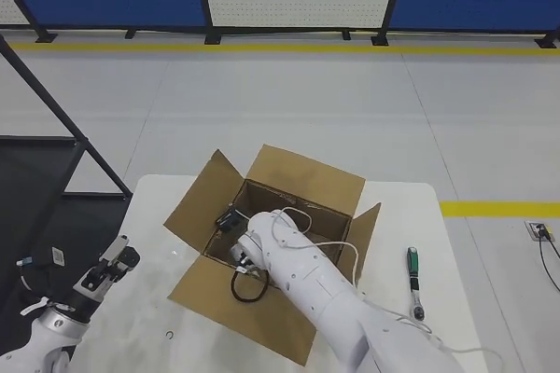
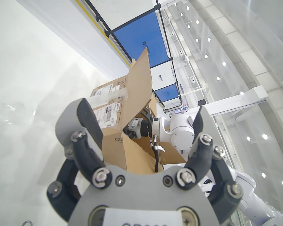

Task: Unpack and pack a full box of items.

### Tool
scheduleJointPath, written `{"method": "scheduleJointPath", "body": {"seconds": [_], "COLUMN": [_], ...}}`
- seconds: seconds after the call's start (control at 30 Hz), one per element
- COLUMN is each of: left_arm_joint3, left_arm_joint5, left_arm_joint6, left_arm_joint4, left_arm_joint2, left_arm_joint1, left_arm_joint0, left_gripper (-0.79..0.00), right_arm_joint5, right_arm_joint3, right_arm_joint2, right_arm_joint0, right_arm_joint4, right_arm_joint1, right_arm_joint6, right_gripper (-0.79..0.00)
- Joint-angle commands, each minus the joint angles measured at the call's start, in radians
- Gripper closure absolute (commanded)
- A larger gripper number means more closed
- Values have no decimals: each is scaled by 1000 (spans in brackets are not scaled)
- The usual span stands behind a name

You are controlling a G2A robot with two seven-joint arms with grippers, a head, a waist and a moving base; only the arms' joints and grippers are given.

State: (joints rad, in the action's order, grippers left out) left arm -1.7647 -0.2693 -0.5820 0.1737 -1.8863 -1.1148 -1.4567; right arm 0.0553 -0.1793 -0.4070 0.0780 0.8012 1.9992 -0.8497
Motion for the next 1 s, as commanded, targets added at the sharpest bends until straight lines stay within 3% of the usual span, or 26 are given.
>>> {"method": "scheduleJointPath", "body": {"seconds": [0.0, 0.1, 0.3, 0.57, 0.77, 0.83, 0.87, 0.9, 0.97], "left_arm_joint3": [1, 4, 8, 3, -1, -2, -3, -4, -6], "left_arm_joint5": [-1, -3, 0, -1, -3, -3, -3, -4, -5], "left_arm_joint6": [1, 4, 14, 14, 26, 29, 29, 31, 32], "left_arm_joint4": [-1, -6, -13, -12, -5, -5, -4, -3, -1], "left_arm_joint2": [0, 3, 8, 13, 6, 3, 2, 1, 0], "left_arm_joint1": [1, 2, 4, 7, 8, 9, 9, 10, 10], "left_arm_joint0": [-1, 1, 9, 10, 2, 0, -2, -3, -5], "left_gripper": [-785, -785, -785, -785, -785, -785, -785, -785, -785], "right_arm_joint5": [-28, -8, 152, 52, 54, 65, 69, 72, 84], "right_arm_joint3": [-2, -9, 10, 6, 19, 25, 29, 31, 37], "right_arm_joint2": [-6, -12, -29, -34, -37, -41, -43, -46, -51], "right_arm_joint0": [1, 2, -4, 11, 18, 19, 21, 21, 23], "right_arm_joint4": [-4, -7, -20, -1, 11, 9, 8, 6, 2], "right_arm_joint1": [0, -1, -14, -12, -13, -15, -16, -17, -20], "right_arm_joint6": [17, 11, 25, -11, -30, -27, -27, -29, -31], "right_gripper": [-785, -785, -785, -785, -785, -677, -508, -391, -360]}}
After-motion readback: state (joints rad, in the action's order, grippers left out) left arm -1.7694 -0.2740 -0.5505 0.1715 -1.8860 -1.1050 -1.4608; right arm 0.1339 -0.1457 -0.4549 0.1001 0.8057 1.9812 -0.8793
